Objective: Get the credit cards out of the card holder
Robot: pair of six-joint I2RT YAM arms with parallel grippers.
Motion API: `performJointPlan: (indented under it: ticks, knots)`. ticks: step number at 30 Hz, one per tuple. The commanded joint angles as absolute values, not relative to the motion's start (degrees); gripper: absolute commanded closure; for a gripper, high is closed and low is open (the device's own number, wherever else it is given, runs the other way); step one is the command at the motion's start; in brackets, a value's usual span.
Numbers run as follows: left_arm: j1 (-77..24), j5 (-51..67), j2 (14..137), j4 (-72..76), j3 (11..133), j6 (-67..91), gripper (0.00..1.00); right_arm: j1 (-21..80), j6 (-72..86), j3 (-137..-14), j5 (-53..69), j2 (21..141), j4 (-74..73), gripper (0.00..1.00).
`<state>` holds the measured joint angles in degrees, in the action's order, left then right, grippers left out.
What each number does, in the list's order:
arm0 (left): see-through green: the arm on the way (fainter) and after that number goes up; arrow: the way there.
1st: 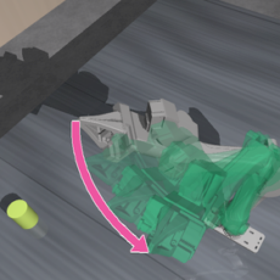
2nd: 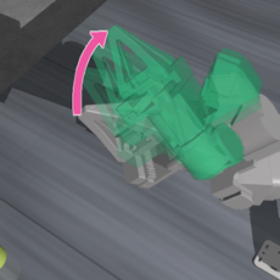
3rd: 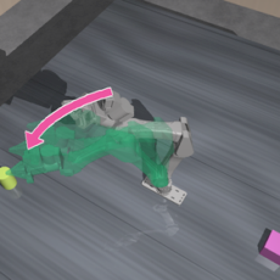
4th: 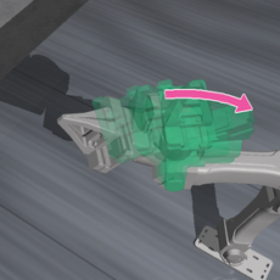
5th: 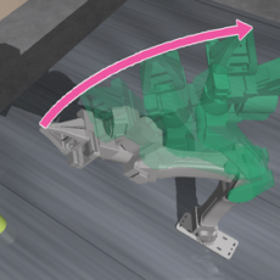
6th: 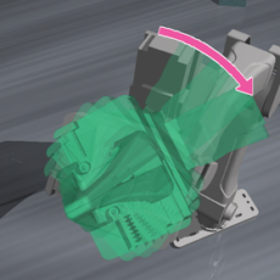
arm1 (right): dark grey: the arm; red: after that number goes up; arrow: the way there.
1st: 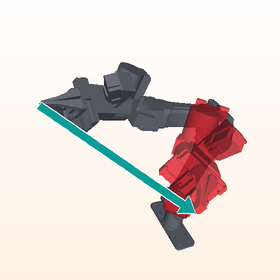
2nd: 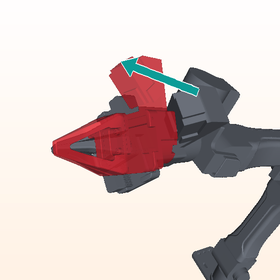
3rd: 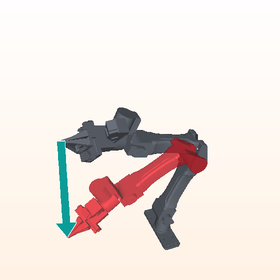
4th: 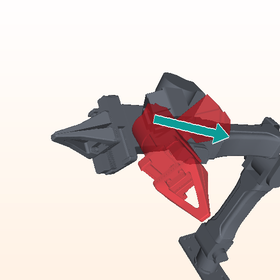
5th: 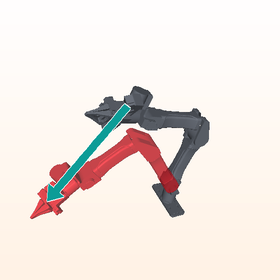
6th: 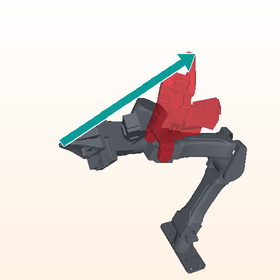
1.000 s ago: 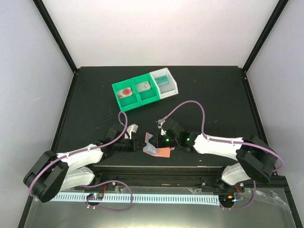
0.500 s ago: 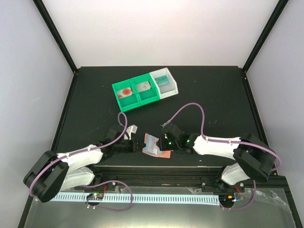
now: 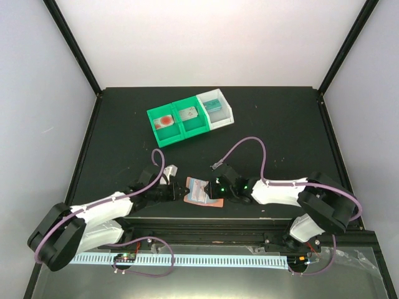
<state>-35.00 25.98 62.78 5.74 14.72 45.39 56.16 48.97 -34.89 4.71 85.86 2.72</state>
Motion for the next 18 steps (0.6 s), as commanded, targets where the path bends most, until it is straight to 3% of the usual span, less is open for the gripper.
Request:
performJointPlan:
  ticks: [1, 5, 9, 18]
  knots:
    - [-35.25, 20.88, 59.65, -1.09, 17.10, 42.91, 0.65, 55.99, 49.42, -33.29, 6.06, 87.27, 8.56, 0.85]
    - [-35.41, 17.74, 56.05, -7.61, 19.77, 40.30, 0.51, 55.83, 49.57, -31.76, 6.37, 87.01, 11.30, 0.85]
    - [-35.59, 17.11, 53.00, -8.99, 20.25, 38.54, 0.48, 55.67, 50.15, -31.33, 7.21, 87.34, 13.05, 0.85]
    - [-35.52, 27.24, 56.52, 3.18, 17.05, 38.67, 0.69, 55.50, 52.59, -31.03, 7.75, 89.19, 14.91, 0.85]
